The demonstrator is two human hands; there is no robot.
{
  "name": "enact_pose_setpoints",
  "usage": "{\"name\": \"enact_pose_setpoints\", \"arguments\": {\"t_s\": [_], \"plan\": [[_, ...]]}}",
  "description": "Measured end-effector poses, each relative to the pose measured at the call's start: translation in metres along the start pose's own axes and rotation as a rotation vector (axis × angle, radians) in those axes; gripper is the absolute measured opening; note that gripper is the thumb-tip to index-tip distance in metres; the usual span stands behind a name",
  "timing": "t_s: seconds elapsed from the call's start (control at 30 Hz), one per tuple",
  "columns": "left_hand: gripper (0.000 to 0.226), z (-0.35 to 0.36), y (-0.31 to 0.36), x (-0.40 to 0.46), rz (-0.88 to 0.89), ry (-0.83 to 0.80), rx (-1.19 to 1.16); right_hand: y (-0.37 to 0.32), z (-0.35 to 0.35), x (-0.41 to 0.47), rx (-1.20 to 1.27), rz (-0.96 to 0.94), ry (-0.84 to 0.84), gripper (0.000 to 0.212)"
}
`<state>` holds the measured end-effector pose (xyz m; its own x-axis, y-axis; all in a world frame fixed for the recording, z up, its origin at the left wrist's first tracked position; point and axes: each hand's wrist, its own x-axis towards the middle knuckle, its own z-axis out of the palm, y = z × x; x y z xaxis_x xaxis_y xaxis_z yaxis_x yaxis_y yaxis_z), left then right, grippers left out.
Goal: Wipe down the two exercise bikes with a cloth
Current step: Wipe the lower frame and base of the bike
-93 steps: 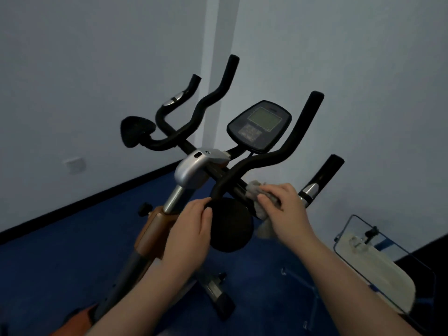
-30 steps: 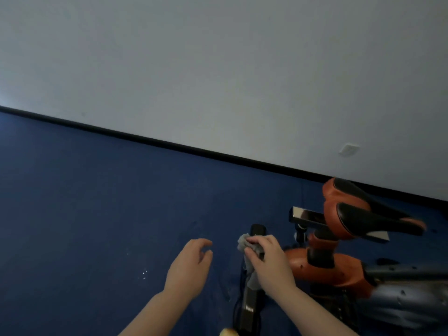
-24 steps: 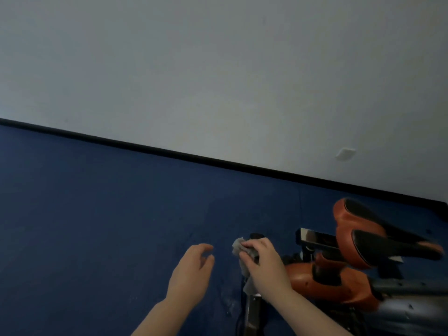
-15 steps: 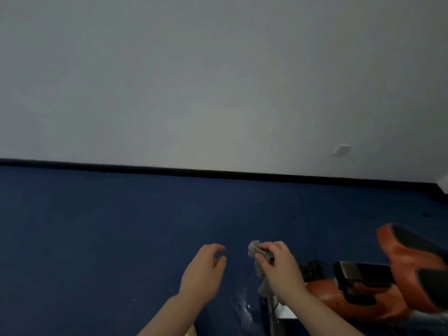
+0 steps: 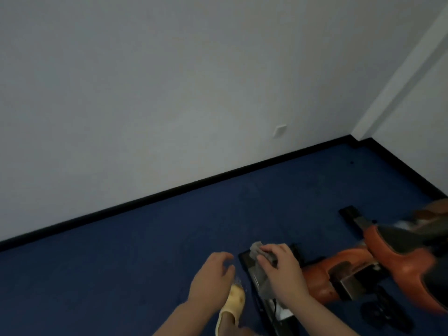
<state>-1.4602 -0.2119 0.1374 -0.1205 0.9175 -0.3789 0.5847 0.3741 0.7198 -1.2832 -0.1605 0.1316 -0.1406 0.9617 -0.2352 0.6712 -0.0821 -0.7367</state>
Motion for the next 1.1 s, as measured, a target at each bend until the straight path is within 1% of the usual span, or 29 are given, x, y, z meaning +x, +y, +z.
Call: {"name": "enact_pose_setpoints", "arguments": {"t_s": [0.1,0.2,0.33,0.43,0.6,0.67,0.8,0.93,1.1], "plan": [[0.03,-0.018,0.013,0.051,0.019,-0.022,0.043,-0.006,-0.008,0.045,0.011,0.007,0.051,0.01],[0.029,-0.045,0.036,0.107,0.032,0.01,0.048,-0.013,-0.022,0.09,0.011,0.018,0.063,0.01],[0.029,-0.06,0.079,0.174,0.149,0.026,0.045,-0.021,-0.048,0.145,0.028,0.032,0.112,0.01],[0.028,-0.061,0.098,0.208,0.185,-0.012,-0.002,-0.028,-0.064,0.174,0.08,0.076,0.184,0.01],[0.03,-0.064,0.115,0.284,0.175,-0.135,0.022,-0.029,-0.081,0.221,0.136,0.166,0.292,0.009],[0.03,-0.067,0.126,0.314,0.217,-0.167,0.034,-0.029,-0.087,0.238,0.141,0.201,0.34,0.009],[0.029,-0.077,0.162,0.39,0.337,-0.259,0.069,-0.032,-0.098,0.28,0.206,0.332,0.48,0.006],[0.027,-0.084,0.195,0.458,0.432,-0.321,0.103,-0.038,-0.11,0.323,0.231,0.406,0.638,0.009],[0.027,-0.065,0.224,0.501,0.466,-0.458,0.151,-0.033,-0.124,0.349,0.243,0.501,0.77,0.012]]}}
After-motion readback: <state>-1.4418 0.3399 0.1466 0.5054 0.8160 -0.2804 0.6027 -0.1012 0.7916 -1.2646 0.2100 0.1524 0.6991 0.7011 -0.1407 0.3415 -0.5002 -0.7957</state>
